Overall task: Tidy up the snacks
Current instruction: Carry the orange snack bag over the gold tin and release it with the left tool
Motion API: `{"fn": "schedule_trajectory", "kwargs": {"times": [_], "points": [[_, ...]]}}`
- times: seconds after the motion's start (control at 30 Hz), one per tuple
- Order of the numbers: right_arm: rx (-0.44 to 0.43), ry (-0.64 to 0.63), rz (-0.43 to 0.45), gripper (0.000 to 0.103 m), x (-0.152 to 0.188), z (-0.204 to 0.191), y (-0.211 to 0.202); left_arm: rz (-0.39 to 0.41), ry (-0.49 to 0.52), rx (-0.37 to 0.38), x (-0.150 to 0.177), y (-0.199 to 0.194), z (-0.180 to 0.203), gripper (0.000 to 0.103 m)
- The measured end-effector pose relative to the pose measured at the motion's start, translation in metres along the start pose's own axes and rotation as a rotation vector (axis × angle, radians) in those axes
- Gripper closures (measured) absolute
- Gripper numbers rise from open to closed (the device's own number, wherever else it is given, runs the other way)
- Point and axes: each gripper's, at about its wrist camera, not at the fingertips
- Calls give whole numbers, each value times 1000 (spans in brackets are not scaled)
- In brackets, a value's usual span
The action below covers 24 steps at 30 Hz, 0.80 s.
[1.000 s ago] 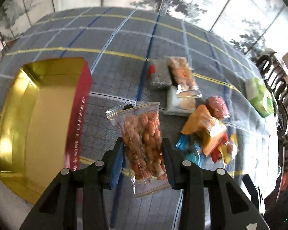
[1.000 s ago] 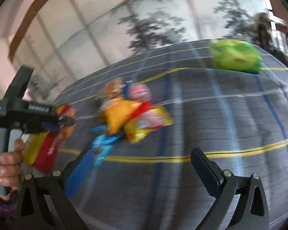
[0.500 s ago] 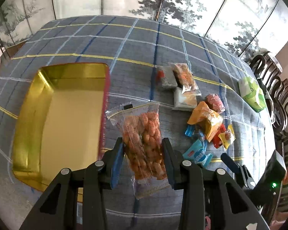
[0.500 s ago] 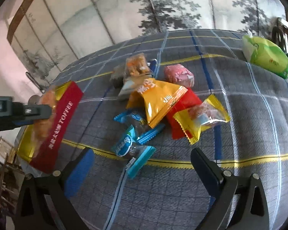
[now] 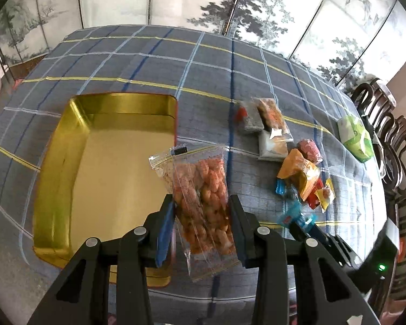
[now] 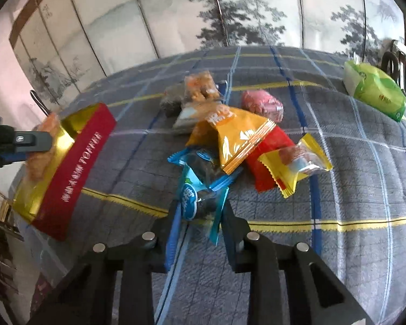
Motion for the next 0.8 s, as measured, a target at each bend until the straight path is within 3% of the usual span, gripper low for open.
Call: {"fn": "schedule_trajectory", "kwargs": {"times": [0.3,0.8], "points": [[-102,-56,65,74,-2,-25,-28,54,6,-62,0,-14,-26,68],[-106,-118,44,74,-1,-56,-18,90,3,-194,-6,-6,-77,67]]}}
Point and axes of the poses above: each gripper's, at about its wrist camera, not at the fingertips, and y roughly the way its jaws point, z to its right, x to its underside, and after that the axes turned 3 degrees about y, right-handed
